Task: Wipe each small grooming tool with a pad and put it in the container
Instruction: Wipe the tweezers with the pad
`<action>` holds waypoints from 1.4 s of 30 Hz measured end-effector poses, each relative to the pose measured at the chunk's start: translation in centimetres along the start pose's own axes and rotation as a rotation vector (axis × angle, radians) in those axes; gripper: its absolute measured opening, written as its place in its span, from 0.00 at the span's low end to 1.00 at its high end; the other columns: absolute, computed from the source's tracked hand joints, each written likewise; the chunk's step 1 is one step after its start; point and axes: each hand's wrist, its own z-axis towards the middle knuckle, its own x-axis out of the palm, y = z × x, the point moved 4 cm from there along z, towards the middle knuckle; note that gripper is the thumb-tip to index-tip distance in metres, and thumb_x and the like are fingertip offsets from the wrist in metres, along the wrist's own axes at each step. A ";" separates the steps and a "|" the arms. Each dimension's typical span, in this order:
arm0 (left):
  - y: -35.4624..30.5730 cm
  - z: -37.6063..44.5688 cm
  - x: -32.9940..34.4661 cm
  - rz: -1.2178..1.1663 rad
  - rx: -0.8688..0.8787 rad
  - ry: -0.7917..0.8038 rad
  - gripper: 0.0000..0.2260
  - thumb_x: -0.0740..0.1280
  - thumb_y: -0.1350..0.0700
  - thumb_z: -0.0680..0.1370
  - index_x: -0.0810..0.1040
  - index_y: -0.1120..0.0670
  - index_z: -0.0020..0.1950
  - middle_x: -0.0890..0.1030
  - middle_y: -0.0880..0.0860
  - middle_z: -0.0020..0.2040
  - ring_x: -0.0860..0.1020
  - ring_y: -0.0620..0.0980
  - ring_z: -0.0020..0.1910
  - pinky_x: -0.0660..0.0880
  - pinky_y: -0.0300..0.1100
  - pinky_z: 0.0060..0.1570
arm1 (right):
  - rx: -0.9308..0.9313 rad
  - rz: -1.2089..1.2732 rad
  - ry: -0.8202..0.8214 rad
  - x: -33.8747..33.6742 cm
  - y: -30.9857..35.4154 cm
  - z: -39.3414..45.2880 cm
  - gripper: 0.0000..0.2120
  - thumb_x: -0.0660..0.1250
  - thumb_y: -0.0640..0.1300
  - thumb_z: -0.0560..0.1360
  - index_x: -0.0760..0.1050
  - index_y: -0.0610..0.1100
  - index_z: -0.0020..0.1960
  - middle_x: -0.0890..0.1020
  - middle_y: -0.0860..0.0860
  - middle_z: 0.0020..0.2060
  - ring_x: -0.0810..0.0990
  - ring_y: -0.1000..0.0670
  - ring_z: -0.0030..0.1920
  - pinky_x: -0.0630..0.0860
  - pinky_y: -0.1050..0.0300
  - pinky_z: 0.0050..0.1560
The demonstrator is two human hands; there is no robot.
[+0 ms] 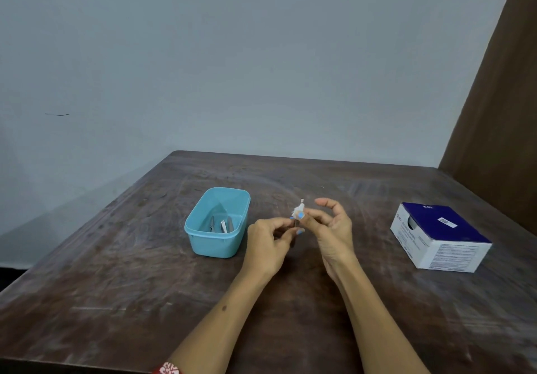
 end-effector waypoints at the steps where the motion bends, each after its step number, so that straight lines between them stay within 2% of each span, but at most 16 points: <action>1: -0.1 -0.1 0.2 0.003 0.000 0.019 0.06 0.71 0.59 0.73 0.84 0.54 0.49 0.83 0.48 0.35 0.80 0.41 0.33 0.79 0.39 0.38 | -0.009 0.024 -0.036 -0.2 0.0 0.1 0.19 0.73 0.33 0.67 0.69 0.47 0.51 0.85 0.51 0.33 0.83 0.53 0.39 0.77 0.61 0.47; 3: -0.2 -0.1 0.4 0.014 0.008 0.031 0.07 0.72 0.58 0.73 0.84 0.54 0.50 0.82 0.47 0.35 0.79 0.40 0.33 0.78 0.36 0.38 | -0.015 0.046 -0.067 -0.5 0.0 0.1 0.20 0.73 0.33 0.67 0.68 0.47 0.52 0.85 0.52 0.33 0.83 0.53 0.39 0.77 0.60 0.51; 6: -0.1 0.0 0.0 0.018 0.006 -0.026 0.07 0.70 0.61 0.74 0.84 0.55 0.50 0.82 0.47 0.36 0.80 0.41 0.35 0.77 0.34 0.38 | 0.005 -0.016 0.013 0.1 -0.3 0.0 0.19 0.73 0.32 0.68 0.69 0.44 0.53 0.85 0.50 0.32 0.82 0.53 0.35 0.78 0.63 0.43; 8: 0.0 0.0 -0.2 0.013 0.007 -0.052 0.07 0.69 0.63 0.74 0.84 0.56 0.50 0.83 0.47 0.37 0.80 0.41 0.35 0.77 0.33 0.38 | 0.013 -0.044 0.047 0.3 -0.4 -0.1 0.19 0.73 0.31 0.68 0.69 0.43 0.52 0.84 0.50 0.32 0.82 0.53 0.33 0.78 0.63 0.42; 11: 0.0 0.0 0.1 -0.007 0.003 -0.034 0.07 0.71 0.61 0.73 0.84 0.56 0.50 0.84 0.49 0.38 0.81 0.41 0.36 0.79 0.37 0.40 | 0.001 -0.004 0.006 0.0 -0.3 0.0 0.20 0.72 0.31 0.68 0.67 0.46 0.52 0.85 0.50 0.32 0.82 0.53 0.36 0.78 0.63 0.45; 14: 0.1 0.0 0.5 -0.023 -0.004 -0.006 0.10 0.73 0.60 0.71 0.83 0.55 0.51 0.85 0.50 0.40 0.82 0.42 0.39 0.80 0.40 0.42 | -0.014 0.057 -0.078 -0.4 -0.4 0.2 0.20 0.72 0.32 0.69 0.66 0.49 0.50 0.84 0.53 0.31 0.82 0.55 0.37 0.74 0.58 0.52; 16: 0.2 0.0 0.7 -0.032 -0.026 0.007 0.10 0.73 0.61 0.71 0.83 0.56 0.52 0.85 0.51 0.41 0.82 0.44 0.39 0.81 0.42 0.44 | -0.019 0.064 -0.096 -0.6 -0.5 0.3 0.20 0.71 0.32 0.70 0.65 0.50 0.49 0.84 0.54 0.31 0.82 0.56 0.36 0.73 0.57 0.53; 21: 0.5 0.1 0.5 -0.017 -0.039 0.014 0.09 0.70 0.63 0.74 0.83 0.55 0.52 0.85 0.50 0.42 0.82 0.44 0.42 0.81 0.44 0.46 | -0.007 0.014 -0.052 -0.2 -0.5 0.2 0.20 0.74 0.35 0.67 0.67 0.49 0.50 0.85 0.52 0.33 0.82 0.48 0.44 0.72 0.51 0.59; 23: 0.6 0.1 0.5 -0.017 -0.046 0.007 0.10 0.69 0.63 0.74 0.82 0.56 0.54 0.85 0.51 0.44 0.82 0.44 0.44 0.80 0.44 0.48 | -0.022 -0.005 -0.075 -0.3 -0.3 0.1 0.20 0.76 0.34 0.65 0.69 0.47 0.48 0.85 0.51 0.33 0.82 0.47 0.44 0.73 0.52 0.57; 28: 0.6 0.2 0.3 -0.037 -0.057 -0.037 0.10 0.68 0.64 0.74 0.82 0.56 0.54 0.85 0.51 0.43 0.82 0.44 0.42 0.80 0.40 0.46 | -0.049 -0.067 -0.080 -0.4 -0.1 -0.1 0.15 0.76 0.33 0.64 0.74 0.43 0.44 0.85 0.51 0.33 0.84 0.54 0.37 0.76 0.61 0.43; 35: 0.7 0.2 0.6 -0.010 -0.070 0.030 0.10 0.68 0.62 0.75 0.82 0.55 0.55 0.84 0.51 0.43 0.81 0.46 0.43 0.80 0.45 0.48 | -0.047 -0.040 -0.118 -0.7 -0.2 0.1 0.13 0.76 0.34 0.65 0.79 0.43 0.47 0.85 0.49 0.34 0.83 0.52 0.41 0.77 0.56 0.53; 38: 0.6 0.3 0.4 -0.019 -0.064 -0.005 0.10 0.68 0.62 0.75 0.82 0.55 0.55 0.84 0.50 0.43 0.81 0.44 0.42 0.79 0.42 0.47 | -0.046 -0.062 -0.083 -0.5 -0.2 0.1 0.11 0.75 0.35 0.66 0.80 0.42 0.47 0.86 0.50 0.36 0.84 0.52 0.41 0.79 0.61 0.47; 42: 0.8 0.4 0.0 -0.035 -0.065 -0.067 0.10 0.69 0.63 0.74 0.83 0.54 0.53 0.85 0.50 0.43 0.82 0.44 0.42 0.78 0.41 0.46 | -0.057 -0.120 -0.020 0.0 -0.4 -0.1 0.09 0.74 0.32 0.67 0.82 0.41 0.46 0.86 0.50 0.37 0.85 0.53 0.40 0.78 0.66 0.40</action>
